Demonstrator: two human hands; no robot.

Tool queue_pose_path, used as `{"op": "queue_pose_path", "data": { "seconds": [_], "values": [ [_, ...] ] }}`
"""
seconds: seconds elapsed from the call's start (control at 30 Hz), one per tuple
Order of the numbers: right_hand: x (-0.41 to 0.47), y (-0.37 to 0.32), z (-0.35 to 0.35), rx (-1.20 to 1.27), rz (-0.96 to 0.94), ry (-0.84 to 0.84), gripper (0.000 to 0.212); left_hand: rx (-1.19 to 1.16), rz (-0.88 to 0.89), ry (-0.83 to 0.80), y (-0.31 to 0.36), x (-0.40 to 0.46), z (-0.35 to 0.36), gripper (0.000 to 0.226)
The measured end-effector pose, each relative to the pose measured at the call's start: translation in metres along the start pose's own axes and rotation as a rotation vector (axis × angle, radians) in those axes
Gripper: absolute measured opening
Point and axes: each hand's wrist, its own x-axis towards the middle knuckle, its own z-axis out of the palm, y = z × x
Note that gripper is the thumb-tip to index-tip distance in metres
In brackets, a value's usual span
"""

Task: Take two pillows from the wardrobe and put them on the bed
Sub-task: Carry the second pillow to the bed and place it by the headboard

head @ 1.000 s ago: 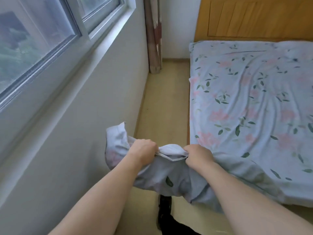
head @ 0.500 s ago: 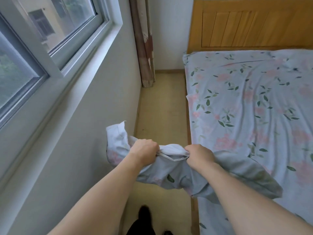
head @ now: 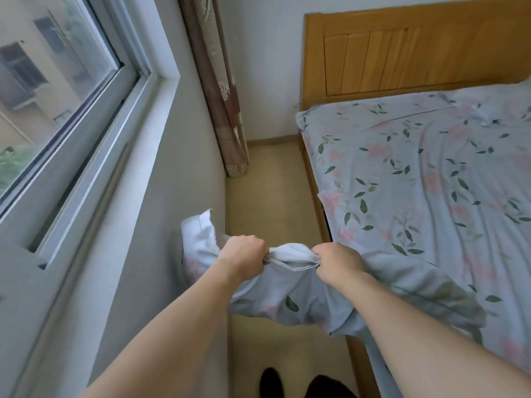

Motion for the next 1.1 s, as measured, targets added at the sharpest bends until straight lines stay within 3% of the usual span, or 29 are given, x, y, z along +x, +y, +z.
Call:
{"op": "queue_pose_path", "data": {
  "seconds": [0.6,0.93,1.1],
  "values": [
    [0.311,0.031,-0.101,0.056,0.047,0.01,0.027,0.033,0.048,-0.052,-0.12,0.308,-0.068,0.012],
    [0.462,0.053,-0.158,0.039,0.072,0.027,0.017,0.055,0.085,-0.08,-0.175,0.466,-0.103,0.02],
    [0.557,0.054,-0.179,0.042,0.116,0.017,0.024,0.024,0.144,-0.124,-0.222,0.566,-0.111,0.022]
  ]
}}
